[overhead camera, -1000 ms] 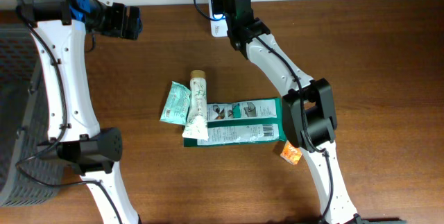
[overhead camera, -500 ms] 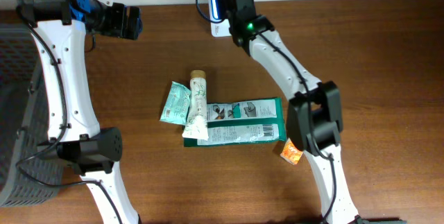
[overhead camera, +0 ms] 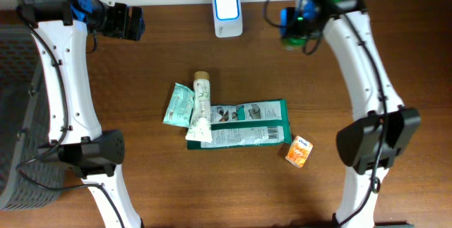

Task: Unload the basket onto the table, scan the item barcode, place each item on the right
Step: 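Carry the jar right and set it down at the table's right edge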

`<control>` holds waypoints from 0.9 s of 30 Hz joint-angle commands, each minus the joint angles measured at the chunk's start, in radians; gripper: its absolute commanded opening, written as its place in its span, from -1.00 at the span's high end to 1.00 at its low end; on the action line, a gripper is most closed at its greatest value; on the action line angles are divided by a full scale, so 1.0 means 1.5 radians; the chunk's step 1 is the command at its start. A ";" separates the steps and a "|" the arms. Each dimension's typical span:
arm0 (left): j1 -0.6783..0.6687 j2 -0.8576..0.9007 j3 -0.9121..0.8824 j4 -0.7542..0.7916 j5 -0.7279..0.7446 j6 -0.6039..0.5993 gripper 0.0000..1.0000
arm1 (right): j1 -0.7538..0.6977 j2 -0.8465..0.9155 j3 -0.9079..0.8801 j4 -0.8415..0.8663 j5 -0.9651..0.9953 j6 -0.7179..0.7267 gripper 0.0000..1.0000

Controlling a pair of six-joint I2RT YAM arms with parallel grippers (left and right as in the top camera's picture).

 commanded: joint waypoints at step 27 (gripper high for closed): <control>0.003 -0.004 0.007 0.001 0.005 0.010 -0.98 | -0.405 -0.001 -0.315 0.125 0.040 0.007 -0.55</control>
